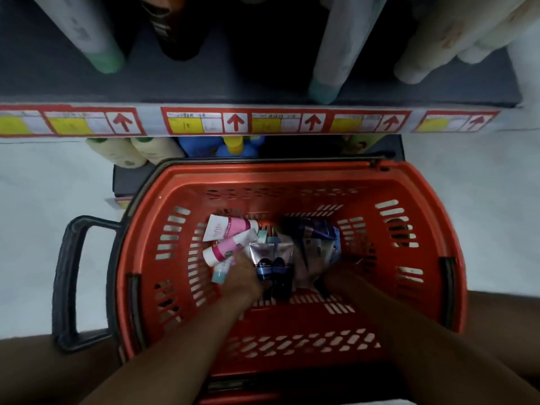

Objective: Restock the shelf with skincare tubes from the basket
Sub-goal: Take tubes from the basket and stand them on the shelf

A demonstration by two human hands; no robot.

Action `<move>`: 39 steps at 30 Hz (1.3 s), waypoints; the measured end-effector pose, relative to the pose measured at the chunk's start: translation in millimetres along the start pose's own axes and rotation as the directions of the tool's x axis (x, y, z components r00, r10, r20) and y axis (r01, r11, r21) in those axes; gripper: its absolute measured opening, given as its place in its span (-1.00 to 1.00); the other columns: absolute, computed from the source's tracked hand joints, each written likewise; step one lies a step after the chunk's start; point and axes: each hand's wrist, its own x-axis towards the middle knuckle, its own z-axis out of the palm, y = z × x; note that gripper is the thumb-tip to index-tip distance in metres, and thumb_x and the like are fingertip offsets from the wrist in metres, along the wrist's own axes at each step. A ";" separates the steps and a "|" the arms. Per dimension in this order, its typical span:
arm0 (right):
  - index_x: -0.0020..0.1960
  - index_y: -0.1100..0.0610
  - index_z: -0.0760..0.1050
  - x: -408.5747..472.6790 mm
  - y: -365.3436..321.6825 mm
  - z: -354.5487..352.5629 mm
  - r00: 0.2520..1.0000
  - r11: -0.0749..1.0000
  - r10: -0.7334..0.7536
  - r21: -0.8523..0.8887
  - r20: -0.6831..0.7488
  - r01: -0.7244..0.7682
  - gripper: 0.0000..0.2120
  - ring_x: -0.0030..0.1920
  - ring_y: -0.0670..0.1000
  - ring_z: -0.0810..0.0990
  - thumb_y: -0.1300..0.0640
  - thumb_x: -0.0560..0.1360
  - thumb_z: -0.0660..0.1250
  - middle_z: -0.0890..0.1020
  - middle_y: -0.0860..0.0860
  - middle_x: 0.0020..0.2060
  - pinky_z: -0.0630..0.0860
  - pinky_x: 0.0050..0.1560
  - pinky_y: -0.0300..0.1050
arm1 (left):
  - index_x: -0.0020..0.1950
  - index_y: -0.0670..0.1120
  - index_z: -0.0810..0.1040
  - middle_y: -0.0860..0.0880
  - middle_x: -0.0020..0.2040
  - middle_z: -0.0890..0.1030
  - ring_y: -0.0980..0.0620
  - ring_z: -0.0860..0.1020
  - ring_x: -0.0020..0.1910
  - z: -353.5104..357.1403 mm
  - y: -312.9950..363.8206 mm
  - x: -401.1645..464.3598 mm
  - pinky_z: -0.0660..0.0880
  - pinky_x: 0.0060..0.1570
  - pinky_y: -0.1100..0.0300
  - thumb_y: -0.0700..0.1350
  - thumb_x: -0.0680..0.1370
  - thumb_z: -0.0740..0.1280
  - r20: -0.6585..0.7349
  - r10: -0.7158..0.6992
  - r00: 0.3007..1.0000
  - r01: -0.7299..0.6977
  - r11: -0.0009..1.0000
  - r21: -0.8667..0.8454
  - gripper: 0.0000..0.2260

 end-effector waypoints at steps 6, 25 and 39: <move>0.44 0.24 0.36 14.3 -1.5 18.9 0.934 0.930 0.331 0.211 -0.133 -0.300 -0.37 0.33 0.22 0.53 -0.13 0.54 0.40 0.51 0.22 0.34 0.52 0.13 0.03 | 0.36 -0.07 0.42 -0.09 0.21 0.62 -0.12 0.61 0.19 29.7 -16.4 29.0 0.57 0.16 -0.05 0.24 0.19 0.53 -0.083 -0.033 0.996 0.029 0.998 -0.049 -0.18; 0.41 0.22 0.39 38.2 17.1 33.6 0.961 0.867 0.238 0.475 -0.138 -0.147 -0.04 0.15 0.14 0.62 -0.31 0.22 0.58 0.58 0.16 0.22 0.61 -0.10 -0.06 | 0.43 -0.05 0.19 -0.09 0.18 0.60 -0.15 0.61 0.14 3.0 7.4 -2.5 0.57 0.12 -0.01 0.06 0.52 0.45 -0.075 0.047 0.996 -0.057 0.988 -0.142 -0.38; 0.08 0.06 0.57 4.4 12.9 21.8 0.950 0.853 -0.043 0.484 -0.308 0.195 -0.57 -0.31 -0.07 0.64 -0.04 0.31 0.62 0.66 -0.04 -0.25 0.51 -0.41 -0.24 | 0.32 -0.09 0.12 -0.06 0.19 0.50 -0.07 0.56 0.18 -12.4 16.7 -18.5 0.55 -0.06 0.17 -0.09 0.46 0.54 -0.073 0.086 0.994 -0.102 0.964 -0.246 -0.33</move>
